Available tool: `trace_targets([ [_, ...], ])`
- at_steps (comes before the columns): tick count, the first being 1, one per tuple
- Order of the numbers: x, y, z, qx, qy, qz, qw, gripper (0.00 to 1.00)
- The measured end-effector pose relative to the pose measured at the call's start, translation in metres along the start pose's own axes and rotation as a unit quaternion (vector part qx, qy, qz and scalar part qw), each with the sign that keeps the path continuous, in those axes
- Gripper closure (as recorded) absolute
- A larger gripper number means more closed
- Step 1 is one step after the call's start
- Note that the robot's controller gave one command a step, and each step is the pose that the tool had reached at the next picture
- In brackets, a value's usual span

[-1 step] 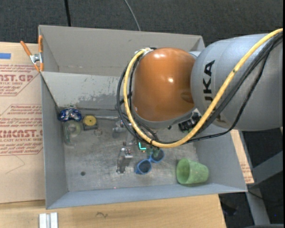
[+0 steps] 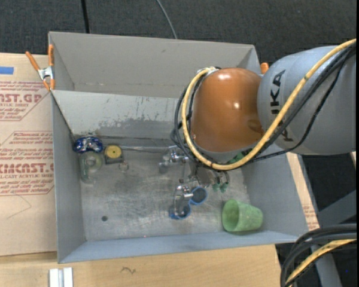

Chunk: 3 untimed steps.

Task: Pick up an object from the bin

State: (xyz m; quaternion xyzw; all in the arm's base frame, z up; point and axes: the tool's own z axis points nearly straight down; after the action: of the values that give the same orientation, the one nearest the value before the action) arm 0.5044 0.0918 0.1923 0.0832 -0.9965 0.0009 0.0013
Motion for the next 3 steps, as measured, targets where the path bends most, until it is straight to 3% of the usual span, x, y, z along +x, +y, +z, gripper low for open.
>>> trace_targets([
  [1, 0.005, -0.079, 0.074, 0.000, 0.0009, -0.118, 0.9930, 0.00],
  [2, 0.011, -0.073, 0.122, -0.002, -0.0043, -0.133, 0.9911, 0.00],
  [3, 0.012, -0.074, 0.119, -0.001, -0.0007, -0.133, 0.9912, 1.00],
])
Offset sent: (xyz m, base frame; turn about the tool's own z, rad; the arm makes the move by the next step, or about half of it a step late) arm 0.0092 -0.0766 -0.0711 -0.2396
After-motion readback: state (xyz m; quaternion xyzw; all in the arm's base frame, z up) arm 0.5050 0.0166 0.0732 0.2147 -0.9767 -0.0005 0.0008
